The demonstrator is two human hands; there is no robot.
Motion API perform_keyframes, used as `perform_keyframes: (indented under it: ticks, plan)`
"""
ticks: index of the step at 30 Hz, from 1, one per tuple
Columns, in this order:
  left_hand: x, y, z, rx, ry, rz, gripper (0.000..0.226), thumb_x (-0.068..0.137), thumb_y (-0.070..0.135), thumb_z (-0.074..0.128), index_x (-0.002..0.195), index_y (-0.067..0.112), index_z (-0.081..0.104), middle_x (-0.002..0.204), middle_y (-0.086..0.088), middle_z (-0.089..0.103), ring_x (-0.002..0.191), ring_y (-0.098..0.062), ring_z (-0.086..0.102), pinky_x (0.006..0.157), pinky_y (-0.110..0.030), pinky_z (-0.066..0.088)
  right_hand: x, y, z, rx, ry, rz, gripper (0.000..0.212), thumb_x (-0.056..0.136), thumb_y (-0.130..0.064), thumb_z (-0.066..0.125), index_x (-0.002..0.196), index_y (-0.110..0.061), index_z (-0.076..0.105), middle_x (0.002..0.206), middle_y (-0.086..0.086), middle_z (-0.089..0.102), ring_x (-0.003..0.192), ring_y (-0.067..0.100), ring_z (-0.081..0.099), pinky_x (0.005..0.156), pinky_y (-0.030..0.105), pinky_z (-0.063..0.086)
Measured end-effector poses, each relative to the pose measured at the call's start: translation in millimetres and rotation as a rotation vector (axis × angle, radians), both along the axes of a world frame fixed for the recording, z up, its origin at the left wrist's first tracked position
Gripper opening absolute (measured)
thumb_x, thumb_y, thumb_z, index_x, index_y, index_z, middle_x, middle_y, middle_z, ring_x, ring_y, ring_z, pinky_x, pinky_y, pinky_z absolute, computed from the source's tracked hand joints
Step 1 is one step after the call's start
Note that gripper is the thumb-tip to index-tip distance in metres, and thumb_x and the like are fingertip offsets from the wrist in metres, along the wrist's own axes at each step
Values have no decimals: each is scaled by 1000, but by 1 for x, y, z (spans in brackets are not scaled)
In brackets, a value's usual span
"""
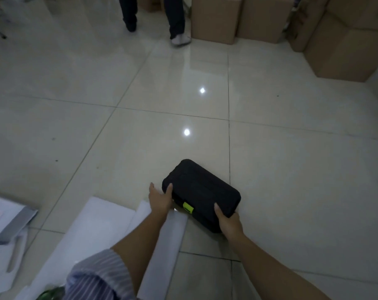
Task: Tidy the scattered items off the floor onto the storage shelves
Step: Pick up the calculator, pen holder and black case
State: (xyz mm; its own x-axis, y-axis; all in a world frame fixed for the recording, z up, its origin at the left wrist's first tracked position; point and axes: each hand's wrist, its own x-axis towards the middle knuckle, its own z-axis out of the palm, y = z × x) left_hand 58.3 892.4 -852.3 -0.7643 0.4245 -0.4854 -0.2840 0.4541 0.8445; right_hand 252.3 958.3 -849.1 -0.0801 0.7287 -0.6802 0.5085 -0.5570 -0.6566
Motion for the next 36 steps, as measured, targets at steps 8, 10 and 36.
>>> perform_keyframes:
  ticks: [8, 10, 36]
  plan:
    - [3, 9, -1, 123, -149, -33, 45, 88, 40, 69, 113, 16, 41, 112, -8, 57, 95, -22, 61, 77, -41, 58, -1, 10, 7, -107, 167, -289, 129, 37, -78, 81, 140, -9, 47, 130, 10, 59, 110, 30, 60, 97, 43, 52]
    - [17, 11, 7, 170, -211, -15, 45, 86, 36, 73, 109, 16, 39, 111, -10, 58, 97, -25, 63, 76, -46, 59, 12, 18, 10, -152, 228, -358, 122, 35, -71, 84, 132, -5, 54, 120, 12, 64, 102, 30, 64, 94, 44, 54]
    - [405, 140, 185, 441, -320, -772, 46, 86, 39, 71, 119, 22, 43, 116, -2, 57, 105, -17, 62, 91, -43, 56, 387, -29, 207, 344, 603, -1109, 35, 83, -44, 70, 107, -18, 68, 103, 2, 75, 100, 23, 69, 84, 45, 56]
